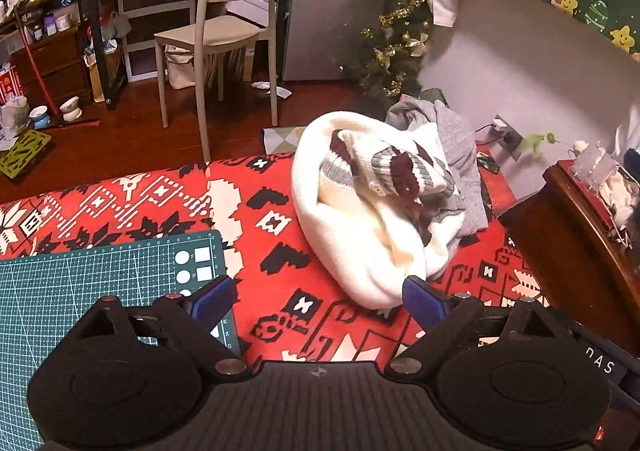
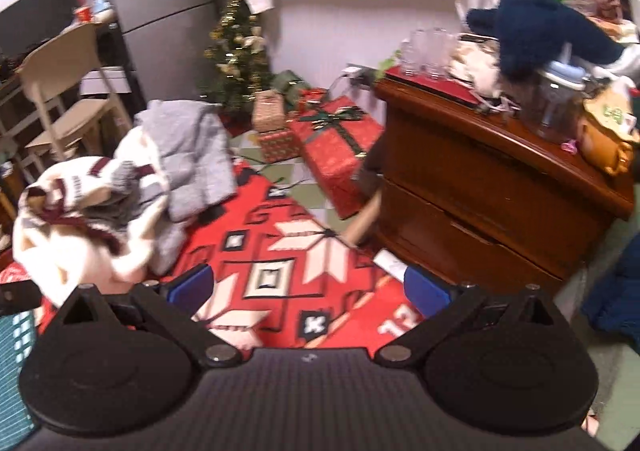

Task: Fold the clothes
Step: 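Move the left tool toward the cream sweater and grasp its body, then carry the cream sweater with the left tool onto the green mat while the right tool grasps it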

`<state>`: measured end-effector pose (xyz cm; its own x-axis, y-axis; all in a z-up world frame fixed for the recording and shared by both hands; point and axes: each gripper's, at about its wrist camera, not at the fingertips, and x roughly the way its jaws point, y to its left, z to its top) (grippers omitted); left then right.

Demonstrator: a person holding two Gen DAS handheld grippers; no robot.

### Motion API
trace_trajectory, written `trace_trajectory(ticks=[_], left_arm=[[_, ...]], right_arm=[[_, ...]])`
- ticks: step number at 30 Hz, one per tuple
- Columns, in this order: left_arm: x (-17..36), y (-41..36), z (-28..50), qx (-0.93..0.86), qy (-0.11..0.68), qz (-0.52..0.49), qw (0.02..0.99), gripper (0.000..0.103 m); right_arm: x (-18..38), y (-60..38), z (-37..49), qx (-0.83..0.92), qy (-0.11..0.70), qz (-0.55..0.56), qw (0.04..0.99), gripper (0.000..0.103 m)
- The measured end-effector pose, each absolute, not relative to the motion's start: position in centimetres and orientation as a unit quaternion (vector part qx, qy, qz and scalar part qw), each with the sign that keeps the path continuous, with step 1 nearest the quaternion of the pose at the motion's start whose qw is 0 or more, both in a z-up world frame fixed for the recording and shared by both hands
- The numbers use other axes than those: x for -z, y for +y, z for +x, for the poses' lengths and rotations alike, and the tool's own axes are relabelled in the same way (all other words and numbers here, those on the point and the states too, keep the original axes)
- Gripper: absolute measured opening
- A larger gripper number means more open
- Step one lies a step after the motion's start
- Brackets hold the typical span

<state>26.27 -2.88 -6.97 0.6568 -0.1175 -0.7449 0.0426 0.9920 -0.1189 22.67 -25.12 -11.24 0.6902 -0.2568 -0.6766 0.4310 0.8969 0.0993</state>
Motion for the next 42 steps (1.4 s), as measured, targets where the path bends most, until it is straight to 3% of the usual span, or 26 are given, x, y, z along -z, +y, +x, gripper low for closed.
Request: trace_trajectory(ticks=[6, 16, 18, 19, 20, 26, 32, 42], left_arm=[[7.6, -3.8, 27.2, 0.053, 0.441, -0.059, 0.894, 0.086], [8.9, -5.4, 29.9, 0.049, 0.446, -0.079, 0.890, 0.086], [9.3, -5.6, 30.6, 0.055, 0.443, -0.088, 0.891, 0.077], [9.5, -5.6, 30.7, 0.065, 0.439, -0.095, 0.891, 0.062], [9.6, -5.7, 30.9, 0.071, 0.436, -0.101, 0.891, 0.055], [9.1, -6.1, 30.0, 0.057, 0.420, -0.088, 0.901, 0.032], [7.9, -4.4, 27.2, 0.060, 0.412, -0.070, 0.906, 0.025], [6.0, 1.5, 18.0, 0.064, 0.427, -0.039, 0.901, 0.024]], right_arm=[[11.4, -25.6, 23.1, 0.208, 0.341, 0.097, 0.912, 0.102], [11.7, -25.8, 23.6, 0.148, 0.326, 0.164, 0.919, 0.102], [11.8, -25.6, 23.7, 0.140, 0.323, 0.169, 0.921, 0.102], [11.9, -25.6, 23.8, 0.135, 0.321, 0.172, 0.922, 0.102], [12.0, -25.6, 23.9, 0.131, 0.322, 0.175, 0.921, 0.102], [12.3, -25.8, 24.1, 0.109, 0.321, 0.198, 0.920, 0.102], [11.9, -25.4, 24.2, 0.073, 0.320, 0.204, 0.922, 0.102], [10.1, -21.8, 23.4, -0.042, 0.313, 0.201, 0.927, 0.102]])
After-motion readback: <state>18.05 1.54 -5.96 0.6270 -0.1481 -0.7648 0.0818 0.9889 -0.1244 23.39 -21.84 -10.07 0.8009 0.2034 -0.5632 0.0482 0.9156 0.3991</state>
